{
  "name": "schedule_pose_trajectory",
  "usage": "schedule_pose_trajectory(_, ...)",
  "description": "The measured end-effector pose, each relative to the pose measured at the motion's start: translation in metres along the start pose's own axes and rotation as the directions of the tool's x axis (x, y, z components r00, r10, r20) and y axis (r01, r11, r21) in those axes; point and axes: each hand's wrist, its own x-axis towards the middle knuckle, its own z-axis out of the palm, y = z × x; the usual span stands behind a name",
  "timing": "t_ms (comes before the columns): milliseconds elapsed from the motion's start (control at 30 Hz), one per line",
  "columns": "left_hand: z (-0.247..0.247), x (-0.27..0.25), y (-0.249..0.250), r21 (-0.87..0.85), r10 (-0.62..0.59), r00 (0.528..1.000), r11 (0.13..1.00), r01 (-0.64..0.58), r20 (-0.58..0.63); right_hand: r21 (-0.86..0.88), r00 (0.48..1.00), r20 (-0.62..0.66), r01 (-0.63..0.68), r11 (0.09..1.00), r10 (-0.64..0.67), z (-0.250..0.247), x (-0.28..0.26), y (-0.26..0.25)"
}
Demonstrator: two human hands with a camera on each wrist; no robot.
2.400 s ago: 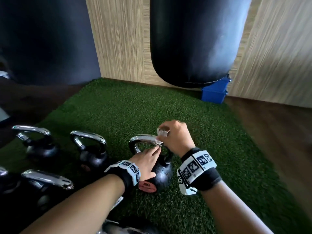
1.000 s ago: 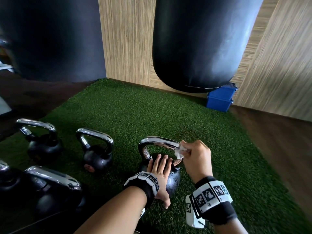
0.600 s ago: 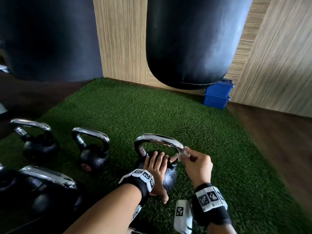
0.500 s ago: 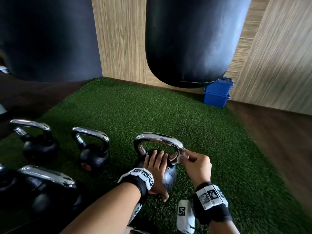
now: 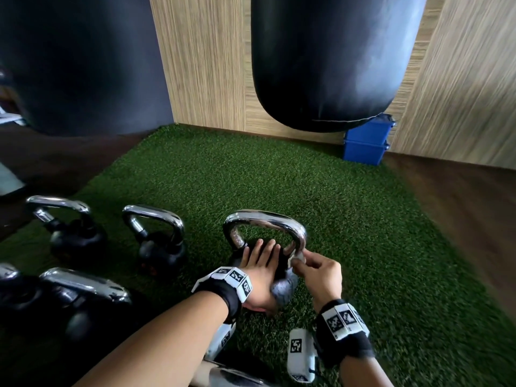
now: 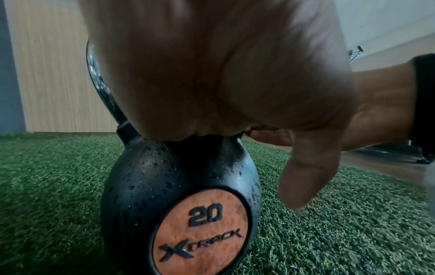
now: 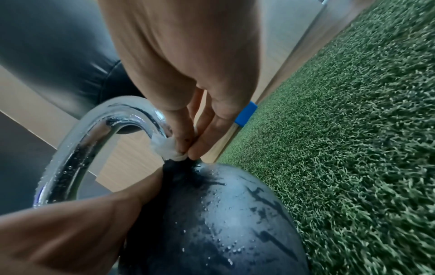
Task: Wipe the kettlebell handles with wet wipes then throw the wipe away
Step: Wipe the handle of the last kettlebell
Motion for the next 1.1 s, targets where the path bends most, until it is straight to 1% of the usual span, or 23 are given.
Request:
schedule_pose_trajectory(67, -0.016, -0.007, -0.001, -0.047, 0.03, 0.999, 0.998, -0.029, 0.037, -0.08, 1.0, 0.012, 0.009, 0.997, -0.008, -0.006, 0.001, -0.003)
schedule_pose_trajectory(133, -0.039, -0.015, -0.004, -0.126, 0.061, 0.993, 0.991, -0.049, 0.096, -0.113, 0.996, 0.074, -0.037, 0.993, 0.046, -0.014, 0.002, -0.008)
schedule_pose_trajectory(200, -0.064, -0.026, -0.009, -0.23, 0.078, 0.99, 0.972, -0.049, 0.12, -0.12, 0.968, 0.206, -0.119, 0.986, 0.142, -0.025, 0.002, -0.019)
schedule_pose_trajectory(267, -0.085, -0.038, -0.015, -0.353, 0.049, 0.996, 0.936, -0.017, 0.081, -0.129, 0.913, 0.372, -0.131, 0.983, 0.17, -0.038, 0.0, -0.036)
schedule_pose_trajectory(300, -0.093, -0.042, -0.017, -0.472, 0.019, 0.998, 0.881, 0.012, 0.06, -0.116, 0.891, 0.43, -0.104, 0.988, 0.144, -0.043, -0.001, -0.045)
schedule_pose_trajectory(333, -0.099, -0.046, -0.019, -0.618, -0.009, 0.999, 0.785, 0.036, 0.046, -0.085, 0.883, 0.46, -0.059, 0.995, 0.092, -0.047, -0.003, -0.054)
schedule_pose_trajectory(367, -0.106, -0.051, -0.02, -0.749, -0.045, 0.998, 0.66, 0.06, 0.04, -0.044, 0.886, 0.463, -0.005, 0.999, 0.025, -0.05, -0.007, -0.064)
schedule_pose_trajectory(400, -0.114, -0.054, -0.02, -0.84, -0.08, 0.996, 0.538, 0.07, 0.032, 0.0, 0.893, 0.447, 0.051, 0.999, -0.046, -0.05, -0.011, -0.073)
schedule_pose_trajectory(467, -0.126, -0.059, -0.019, -0.937, -0.13, 0.991, 0.345, 0.059, 0.014, 0.068, 0.898, 0.398, 0.173, 0.982, -0.186, -0.048, -0.019, -0.088)
schedule_pose_trajectory(500, -0.131, -0.06, -0.017, -0.961, -0.138, 0.99, 0.273, 0.041, 0.003, 0.08, 0.893, 0.374, 0.239, 0.968, -0.252, -0.046, -0.022, -0.093)
schedule_pose_trajectory(533, -0.135, -0.061, -0.015, -0.973, -0.142, 0.99, 0.231, 0.021, -0.013, 0.075, 0.889, 0.345, 0.295, 0.953, -0.302, -0.043, -0.025, -0.096)
schedule_pose_trajectory(567, -0.137, -0.062, -0.013, -0.979, -0.143, 0.989, 0.206, 0.0, -0.031, 0.056, 0.889, 0.311, 0.337, 0.94, -0.337, -0.04, -0.028, -0.099)
schedule_pose_trajectory(667, -0.137, -0.061, -0.01, -0.989, -0.124, 0.991, 0.142, -0.04, -0.058, 0.011, 0.889, 0.201, 0.417, 0.909, -0.41, -0.032, -0.035, -0.103)
schedule_pose_trajectory(700, -0.135, -0.061, -0.009, -0.991, -0.114, 0.991, 0.123, -0.051, -0.066, 0.002, 0.885, 0.17, 0.44, 0.898, -0.434, -0.03, -0.037, -0.104)
schedule_pose_trajectory(767, -0.132, -0.061, -0.009, -0.989, -0.093, 0.991, 0.121, -0.08, -0.092, -0.014, 0.874, 0.108, 0.477, 0.879, -0.473, -0.026, -0.038, -0.105)
schedule_pose_trajectory(900, -0.129, -0.061, -0.016, -0.981, -0.038, 0.989, 0.137, -0.138, -0.144, -0.044, 0.892, -0.021, 0.451, 0.892, -0.452, -0.021, -0.038, -0.106)
schedule_pose_trajectory(933, -0.129, -0.06, -0.019, -0.976, -0.035, 0.986, 0.153, -0.156, -0.163, -0.064, 0.895, -0.051, 0.44, 0.896, -0.443, -0.02, -0.039, -0.105)
schedule_pose_trajectory(1000, -0.128, -0.058, -0.022, -0.958, -0.043, 0.978, 0.213, -0.191, -0.205, -0.074, 0.893, -0.085, 0.436, 0.897, -0.441, -0.017, -0.039, -0.105)
schedule_pose_trajectory(1100, -0.127, -0.055, -0.031, -0.917, -0.065, 0.954, 0.3, -0.262, -0.294, -0.053, 0.881, -0.048, 0.468, 0.882, -0.47, -0.016, -0.034, -0.097)
